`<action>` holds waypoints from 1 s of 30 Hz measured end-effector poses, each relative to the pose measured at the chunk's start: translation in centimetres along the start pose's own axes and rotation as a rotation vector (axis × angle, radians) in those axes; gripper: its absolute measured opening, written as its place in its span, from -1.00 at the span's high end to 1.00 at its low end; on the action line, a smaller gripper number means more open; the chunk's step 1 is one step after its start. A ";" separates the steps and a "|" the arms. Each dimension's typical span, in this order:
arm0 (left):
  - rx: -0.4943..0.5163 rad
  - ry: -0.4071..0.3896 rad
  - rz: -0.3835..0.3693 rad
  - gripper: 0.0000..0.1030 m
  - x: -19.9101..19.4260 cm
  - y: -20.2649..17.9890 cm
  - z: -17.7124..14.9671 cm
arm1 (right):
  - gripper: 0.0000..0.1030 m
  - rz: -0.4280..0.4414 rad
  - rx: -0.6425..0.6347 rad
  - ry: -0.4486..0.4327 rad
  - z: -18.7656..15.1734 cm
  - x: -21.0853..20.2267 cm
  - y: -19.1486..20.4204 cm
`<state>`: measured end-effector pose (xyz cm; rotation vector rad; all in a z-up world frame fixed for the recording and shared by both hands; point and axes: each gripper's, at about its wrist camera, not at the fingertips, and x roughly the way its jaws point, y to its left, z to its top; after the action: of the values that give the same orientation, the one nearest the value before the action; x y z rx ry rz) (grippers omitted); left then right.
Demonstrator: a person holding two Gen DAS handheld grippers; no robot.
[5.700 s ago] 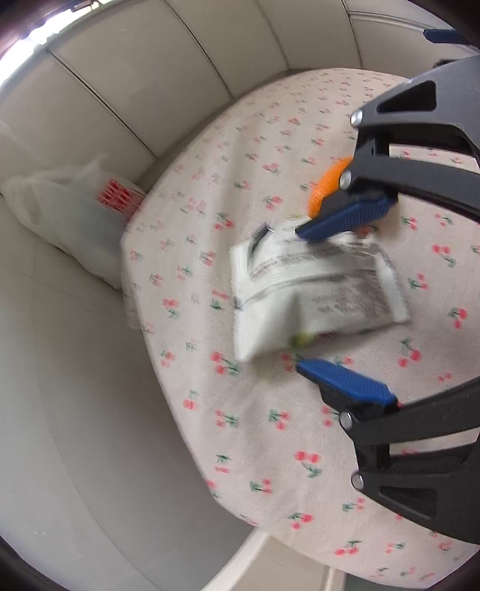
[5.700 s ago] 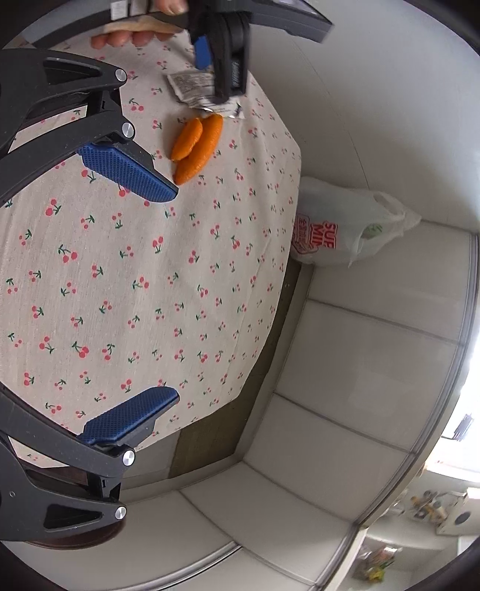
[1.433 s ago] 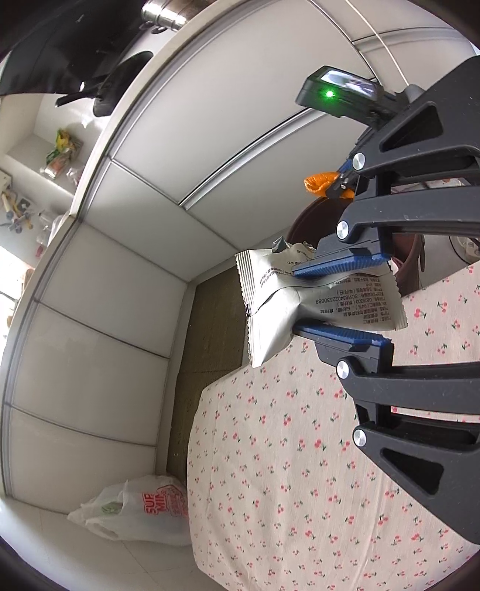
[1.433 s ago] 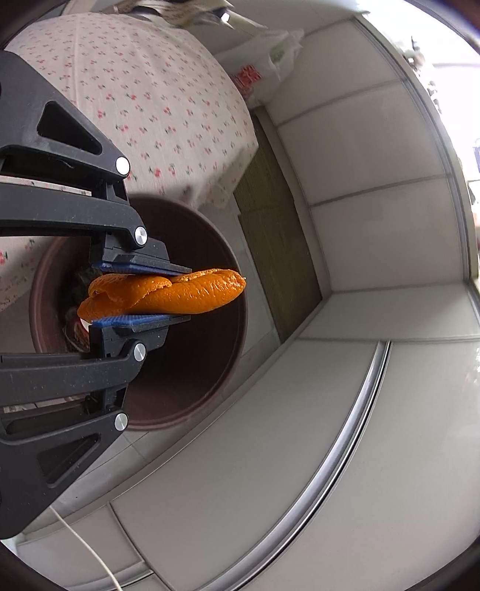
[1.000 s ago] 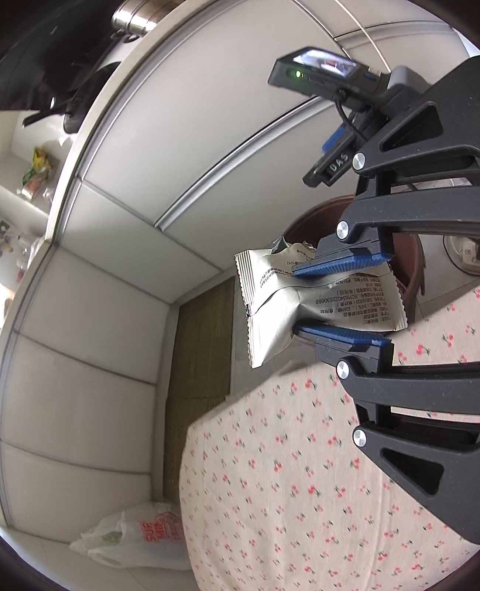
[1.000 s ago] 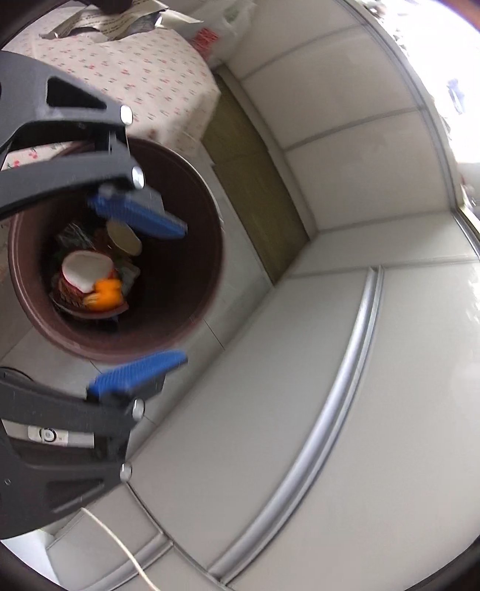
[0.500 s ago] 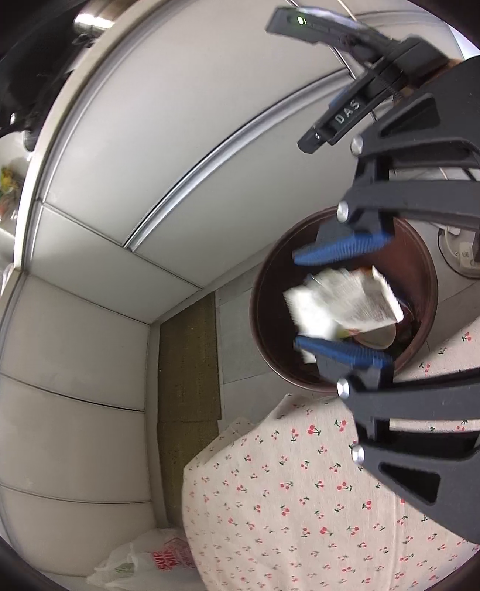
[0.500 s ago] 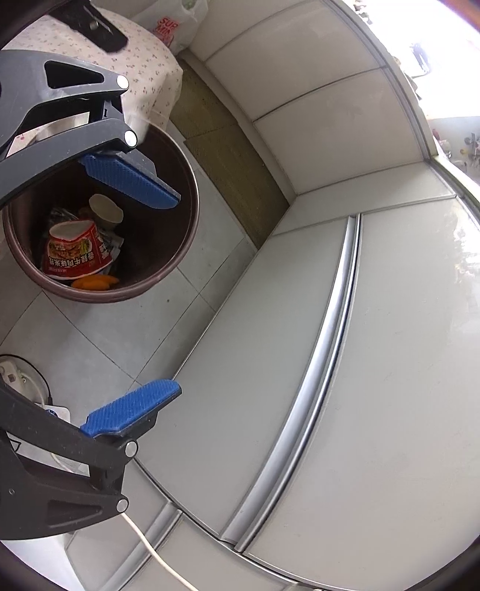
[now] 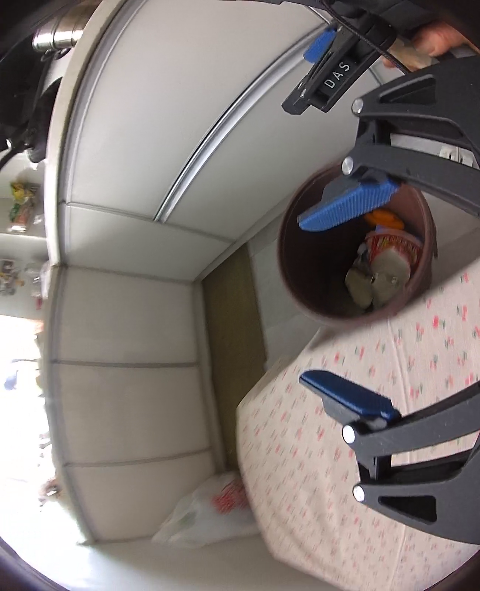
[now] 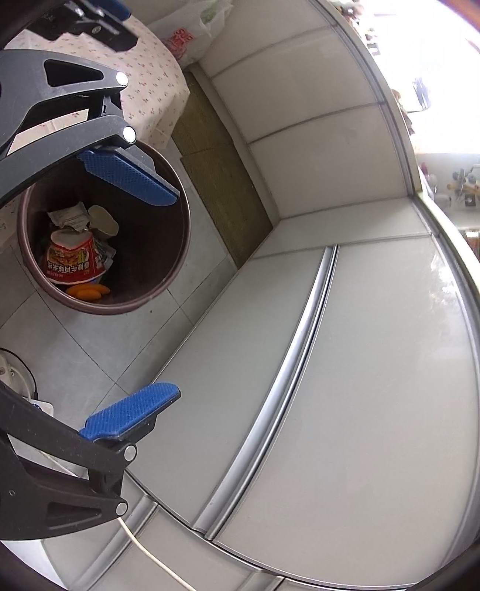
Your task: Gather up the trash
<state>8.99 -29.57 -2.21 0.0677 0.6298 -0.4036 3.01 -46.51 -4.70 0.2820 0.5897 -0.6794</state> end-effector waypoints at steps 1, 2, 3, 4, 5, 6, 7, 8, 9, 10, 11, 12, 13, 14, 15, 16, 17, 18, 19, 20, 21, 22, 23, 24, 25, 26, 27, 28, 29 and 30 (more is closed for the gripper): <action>0.006 -0.020 0.011 -0.63 -0.8 0.5 0.0 | -0.83 0.003 -0.015 -0.008 -0.1 -0.6 0.4; 0.008 -0.044 0.024 -0.73 -1.7 1.0 -0.1 | -0.86 0.009 -0.022 -0.019 -0.1 -1.2 0.7; 0.006 -0.068 0.043 -0.77 -2.8 1.7 -0.3 | -0.86 0.024 -0.023 -0.028 -0.2 -2.0 1.0; 0.000 -0.088 0.058 -0.84 -3.7 2.4 -0.5 | -0.86 0.039 -0.024 -0.034 -0.3 -2.6 1.2; -0.007 -0.104 0.069 -0.87 -4.5 2.9 -0.7 | -0.86 0.052 -0.026 -0.048 -0.5 -3.6 1.5; -0.016 -0.115 0.079 -0.87 -5.3 3.7 -0.9 | -0.86 0.057 -0.030 -0.061 -0.7 -4.4 1.8; -0.021 -0.116 0.087 -0.87 -6.0 4.3 -1.3 | -0.86 0.064 -0.042 -0.086 -1.2 -5.6 2.1; -0.022 -0.114 0.100 -0.87 -6.5 4.7 -1.5 | -0.86 0.072 -0.049 -0.103 -1.5 -6.4 2.3; -0.020 -0.112 0.126 -0.87 -7.1 5.2 -1.9 | -0.86 0.083 -0.055 -0.127 -2.1 -7.7 2.6; -0.015 -0.110 0.155 -0.87 -7.5 5.6 -2.3 | -0.86 0.088 -0.060 -0.138 -2.5 -8.5 2.8; -0.009 -0.111 0.184 -0.87 -8.0 5.9 -2.9 | -0.86 0.096 -0.066 -0.146 -3.0 -9.3 2.9; -0.004 -0.111 0.178 -0.87 -8.5 6.3 -3.6 | -0.86 0.118 -0.079 -0.155 -3.8 -10.3 3.3; -0.006 -0.102 0.164 -0.87 -8.9 6.7 -4.3 | -0.86 0.132 -0.094 -0.158 -4.5 -10.9 3.5; -0.011 -0.091 0.158 -0.87 -9.3 7.1 -5.0 | -0.86 0.145 -0.117 -0.161 -5.4 -11.5 4.0; -0.018 -0.071 0.156 -0.87 -9.5 7.5 -5.7 | -0.86 0.149 -0.143 -0.164 -6.3 -12.1 4.5; -0.027 -0.054 0.157 -0.87 -9.6 7.9 -6.2 | -0.86 0.140 -0.161 -0.167 -6.8 -12.2 5.0; -0.038 -0.036 0.158 -0.87 -9.7 8.3 -6.7 | -0.86 0.132 -0.175 -0.171 -7.4 -12.5 5.3; -0.045 -0.025 0.160 -0.87 -9.8 8.6 -7.0 | -0.86 0.130 -0.185 -0.178 -8.0 -12.7 5.7; -0.053 -0.016 0.167 -0.87 -9.9 9.1 -7.3 | -0.86 0.134 -0.188 -0.182 -8.2 -12.9 6.1; -0.060 -0.013 0.178 -0.87 -10.0 9.5 -7.6 | -0.86 0.143 -0.190 -0.188 -8.3 -13.0 6.4; -0.067 -0.014 0.184 -0.87 -10.1 9.9 -7.8 | -0.86 0.152 -0.194 -0.196 -8.4 -13.1 6.6; -0.072 -0.014 0.186 -0.87 -10.2 10.0 -8.0 | -0.86 0.154 -0.202 -0.213 -8.6 -13.4 6.8; -0.079 -0.012 0.188 -0.87 -10.2 10.2 -8.2 | -0.86 0.148 -0.208 -0.226 -8.7 -13.5 7.1; -0.086 -0.010 0.191 -0.87 -10.2 10.5 -8.2 | -0.86 0.150 -0.212 -0.231 -8.8 -13.5 7.3; -0.090 -0.010 0.195 -0.87 -10.3 10.8 -8.3 | -0.86 0.156 -0.212 -0.232 -9.0 -13.8 7.5; -0.093 -0.010 0.199 -0.87 -10.3 11.0 -8.4 | -0.86 0.164 -0.212 -0.230 -9.0 -13.8 7.7; -0.097 -0.008 0.204 -0.87 -10.3 11.2 -8.5 | -0.86 0.167 -0.214 -0.226 -9.0 -13.7 7.9; -0.100 -0.006 0.206 -0.87 -10.3 11.3 -8.7 | -0.86 0.169 -0.216 -0.226 -9.1 -13.7 8.0; -0.103 -0.004 0.210 -0.87 -10.2 11.5 -8.7 | -0.86 0.171 -0.221 -0.225 -9.2 -13.7 8.2; -0.106 -0.001 0.213 -0.87 -10.2 11.6 -8.8 | -0.86 0.171 -0.224 -0.225 -9.4 -13.7 8.4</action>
<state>1.12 -13.75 -4.08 0.0327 0.6347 -0.1642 -3.94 -29.21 -3.60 0.0441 0.4158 -0.4672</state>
